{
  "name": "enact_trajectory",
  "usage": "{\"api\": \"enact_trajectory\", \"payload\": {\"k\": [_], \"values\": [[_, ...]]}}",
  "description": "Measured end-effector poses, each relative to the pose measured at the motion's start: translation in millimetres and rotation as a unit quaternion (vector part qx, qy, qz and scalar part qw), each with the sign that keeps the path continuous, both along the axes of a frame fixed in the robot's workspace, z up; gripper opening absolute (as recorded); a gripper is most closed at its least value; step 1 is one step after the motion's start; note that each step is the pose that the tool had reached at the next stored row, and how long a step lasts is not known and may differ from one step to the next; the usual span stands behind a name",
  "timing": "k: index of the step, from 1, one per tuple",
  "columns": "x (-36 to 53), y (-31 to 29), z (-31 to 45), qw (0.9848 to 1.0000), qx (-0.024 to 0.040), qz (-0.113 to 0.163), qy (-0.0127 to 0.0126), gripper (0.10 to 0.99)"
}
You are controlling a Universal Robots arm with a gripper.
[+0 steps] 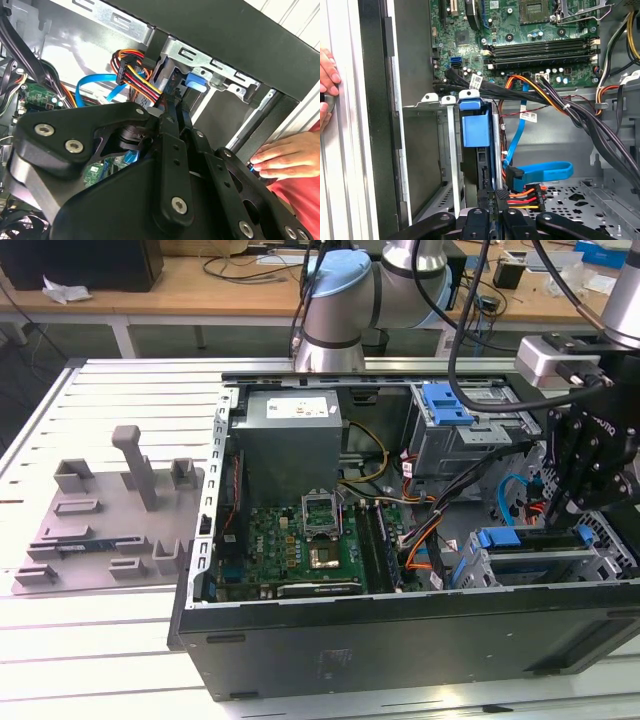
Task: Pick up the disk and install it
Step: 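Insert the first disk wire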
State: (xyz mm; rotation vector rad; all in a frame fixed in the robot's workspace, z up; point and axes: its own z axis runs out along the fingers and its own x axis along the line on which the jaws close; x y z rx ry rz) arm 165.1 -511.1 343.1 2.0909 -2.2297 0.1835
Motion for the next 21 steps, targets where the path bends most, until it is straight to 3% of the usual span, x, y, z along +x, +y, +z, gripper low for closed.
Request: {"api": "enact_trajectory", "payload": {"k": [21], "values": [[-0.5, -2.6, 0.0, 1.0000, 0.0000, 0.003, 0.0000, 0.169]]}}
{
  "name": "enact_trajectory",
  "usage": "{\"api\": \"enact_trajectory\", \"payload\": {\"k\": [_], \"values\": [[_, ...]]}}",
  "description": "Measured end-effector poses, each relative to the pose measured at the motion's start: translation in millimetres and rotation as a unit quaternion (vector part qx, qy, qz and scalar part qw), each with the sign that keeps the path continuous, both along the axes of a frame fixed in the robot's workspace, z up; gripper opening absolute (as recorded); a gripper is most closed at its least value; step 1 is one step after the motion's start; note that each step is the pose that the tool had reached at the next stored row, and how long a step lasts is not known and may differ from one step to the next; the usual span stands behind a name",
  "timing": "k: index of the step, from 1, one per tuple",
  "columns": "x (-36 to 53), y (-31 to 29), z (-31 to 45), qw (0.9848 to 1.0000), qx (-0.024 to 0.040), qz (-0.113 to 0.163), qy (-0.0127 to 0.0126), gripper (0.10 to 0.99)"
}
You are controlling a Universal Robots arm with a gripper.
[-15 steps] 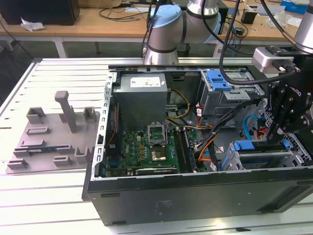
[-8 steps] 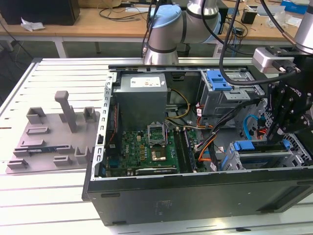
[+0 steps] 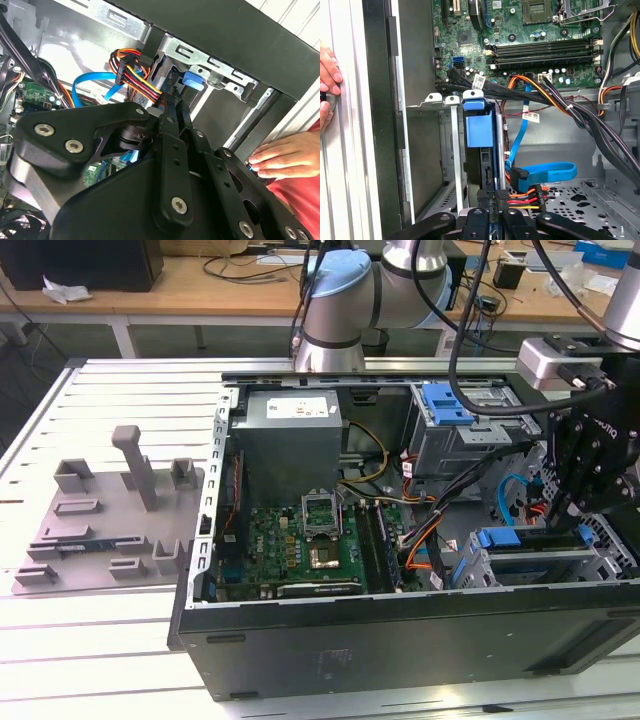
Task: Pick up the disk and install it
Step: 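Insert the first disk wire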
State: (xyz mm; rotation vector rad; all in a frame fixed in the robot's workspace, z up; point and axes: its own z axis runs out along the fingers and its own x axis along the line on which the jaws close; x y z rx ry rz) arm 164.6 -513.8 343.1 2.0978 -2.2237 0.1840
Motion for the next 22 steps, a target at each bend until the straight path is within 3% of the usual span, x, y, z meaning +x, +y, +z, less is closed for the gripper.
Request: {"api": "enact_trajectory", "payload": {"k": [22], "values": [[-0.4, -0.1, -2.2, 1.0000, 0.0000, 0.005, 0.0000, 0.169]]}}
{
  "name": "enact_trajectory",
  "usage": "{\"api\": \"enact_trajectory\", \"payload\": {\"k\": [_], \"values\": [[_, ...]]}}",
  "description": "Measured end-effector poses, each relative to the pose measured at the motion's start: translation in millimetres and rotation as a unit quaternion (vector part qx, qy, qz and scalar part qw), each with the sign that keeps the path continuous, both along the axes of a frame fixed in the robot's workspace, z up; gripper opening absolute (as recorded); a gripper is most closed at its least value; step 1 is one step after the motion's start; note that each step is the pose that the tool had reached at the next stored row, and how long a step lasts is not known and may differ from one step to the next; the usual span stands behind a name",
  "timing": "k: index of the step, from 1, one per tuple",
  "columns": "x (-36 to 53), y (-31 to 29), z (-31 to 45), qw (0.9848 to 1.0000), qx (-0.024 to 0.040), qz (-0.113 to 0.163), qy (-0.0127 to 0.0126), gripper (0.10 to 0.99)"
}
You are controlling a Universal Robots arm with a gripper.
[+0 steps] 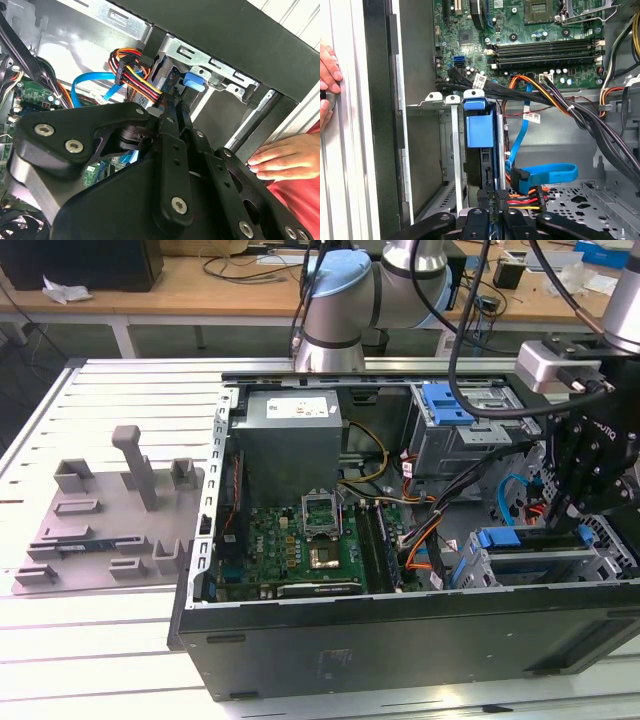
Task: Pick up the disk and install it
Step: 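Insert the first disk wire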
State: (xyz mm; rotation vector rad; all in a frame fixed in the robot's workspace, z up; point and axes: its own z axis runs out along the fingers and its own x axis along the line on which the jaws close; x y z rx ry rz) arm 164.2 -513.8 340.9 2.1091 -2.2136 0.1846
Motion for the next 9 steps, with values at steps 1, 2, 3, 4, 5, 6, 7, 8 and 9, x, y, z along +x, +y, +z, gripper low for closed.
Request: {"api": "enact_trajectory", "payload": {"k": [1, 2, 3, 4, 5, 6, 7, 8, 9], "values": [[-0.2, 0.0, -0.1, 1.0000, 0.0000, 0.000, 0.0000, 0.169], [-0.4, 0.0, -0.3, 1.0000, 0.0000, 0.001, 0.0000, 0.169], [-0.5, 0.0, -0.3, 1.0000, 0.0000, 0.001, 0.0000, 0.169], [-0.5, 0.0, -0.4, 1.0000, 0.0000, 0.001, 0.0000, 0.169], [-0.7, 0.0, -0.5, 1.0000, 0.0000, 0.001, 0.0000, 0.169], [-0.7, 0.0, -0.5, 1.0000, 0.0000, 0.002, 0.0000, 0.169], [-0.8, 0.0, -0.6, 1.0000, 0.0000, 0.002, 0.0000, 0.169], [-0.8, 0.0, -0.9, 1.0000, 0.0000, 0.002, 0.0000, 0.169], [-0.8, 0.0, -0.9, 1.0000, 0.0000, 0.002, 0.0000, 0.169]]}}
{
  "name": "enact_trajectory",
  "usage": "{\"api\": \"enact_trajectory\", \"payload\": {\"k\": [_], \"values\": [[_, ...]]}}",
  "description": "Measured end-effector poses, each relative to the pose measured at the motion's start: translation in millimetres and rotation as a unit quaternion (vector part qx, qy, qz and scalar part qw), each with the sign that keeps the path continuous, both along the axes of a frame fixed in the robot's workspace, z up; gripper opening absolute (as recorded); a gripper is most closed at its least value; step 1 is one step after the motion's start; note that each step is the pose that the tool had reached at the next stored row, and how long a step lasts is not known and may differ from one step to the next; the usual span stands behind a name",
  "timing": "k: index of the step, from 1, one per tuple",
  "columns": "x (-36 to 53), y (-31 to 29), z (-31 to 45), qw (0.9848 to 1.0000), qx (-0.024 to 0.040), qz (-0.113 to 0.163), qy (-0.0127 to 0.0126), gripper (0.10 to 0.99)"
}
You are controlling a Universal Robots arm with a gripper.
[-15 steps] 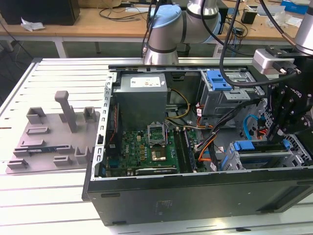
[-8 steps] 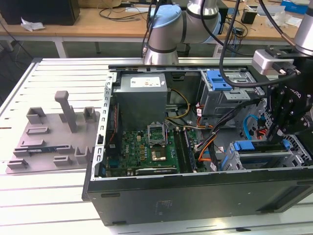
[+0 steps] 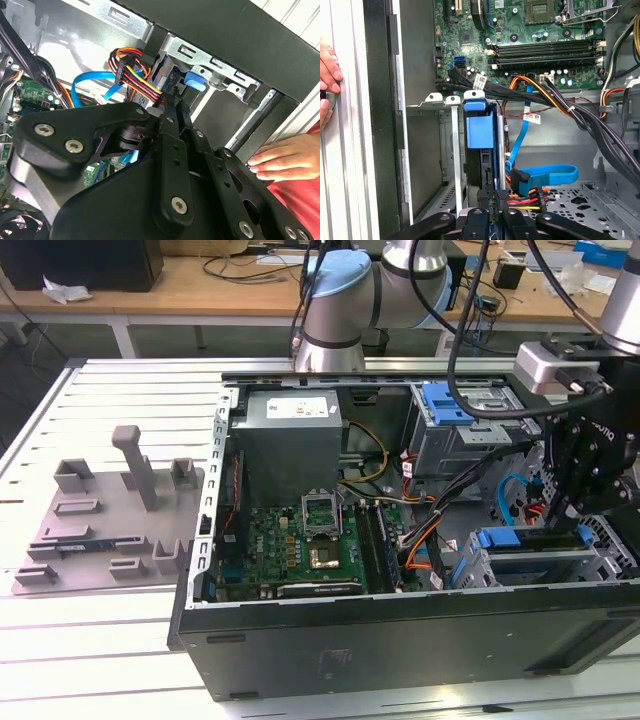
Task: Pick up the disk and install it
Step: 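Insert the first disk wire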
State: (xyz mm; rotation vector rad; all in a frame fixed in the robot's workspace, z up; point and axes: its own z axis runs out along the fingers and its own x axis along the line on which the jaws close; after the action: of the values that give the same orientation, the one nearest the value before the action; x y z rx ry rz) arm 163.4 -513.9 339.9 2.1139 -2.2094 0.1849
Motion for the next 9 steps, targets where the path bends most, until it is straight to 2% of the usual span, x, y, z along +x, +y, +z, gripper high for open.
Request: {"api": "enact_trajectory", "payload": {"k": [9], "values": [[0.0, 0.0, -1.0, 1.0000, -0.0001, 0.000, 0.0000, 0.169]]}}
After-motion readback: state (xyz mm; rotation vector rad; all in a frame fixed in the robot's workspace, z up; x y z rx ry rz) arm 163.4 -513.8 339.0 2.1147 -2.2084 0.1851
